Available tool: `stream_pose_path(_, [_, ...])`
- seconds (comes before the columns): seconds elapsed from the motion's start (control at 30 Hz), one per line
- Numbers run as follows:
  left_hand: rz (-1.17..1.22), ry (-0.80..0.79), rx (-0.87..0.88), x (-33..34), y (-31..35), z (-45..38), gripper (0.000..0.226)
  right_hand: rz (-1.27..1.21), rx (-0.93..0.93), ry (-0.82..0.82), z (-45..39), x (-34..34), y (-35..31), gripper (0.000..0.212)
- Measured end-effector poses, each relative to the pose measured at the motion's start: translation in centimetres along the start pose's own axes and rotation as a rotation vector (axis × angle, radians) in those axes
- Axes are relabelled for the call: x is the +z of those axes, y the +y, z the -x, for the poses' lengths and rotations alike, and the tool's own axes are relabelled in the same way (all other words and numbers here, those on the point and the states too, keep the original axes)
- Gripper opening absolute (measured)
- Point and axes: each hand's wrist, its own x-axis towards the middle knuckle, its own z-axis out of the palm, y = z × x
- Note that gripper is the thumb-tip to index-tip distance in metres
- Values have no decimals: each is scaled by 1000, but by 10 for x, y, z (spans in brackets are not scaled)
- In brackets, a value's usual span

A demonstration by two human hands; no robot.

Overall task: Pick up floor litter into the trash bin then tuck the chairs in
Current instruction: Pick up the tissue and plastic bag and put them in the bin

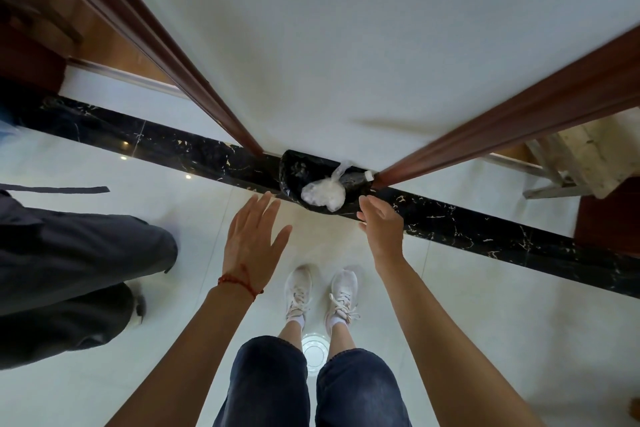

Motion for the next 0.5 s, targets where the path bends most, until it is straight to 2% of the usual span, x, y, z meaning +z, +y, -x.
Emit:
stream_pose_path(0.13, [7, -27, 5, -7, 2, 5, 71, 337, -261, 6, 17, -18, 3, 42])
stream_pose_path(0.27, [9, -42, 15, -15, 7, 10, 57, 744, -544, 3, 35, -38, 5, 50])
stream_pose_path(0.37, [-5, -51, 42, -23, 13, 13, 56, 953, -651, 48, 50, -51, 3, 51])
stream_pose_path(0.5, [-57, -74, 98, -34, 20, 18, 67, 1022, -692, 141, 71, -65, 5, 55])
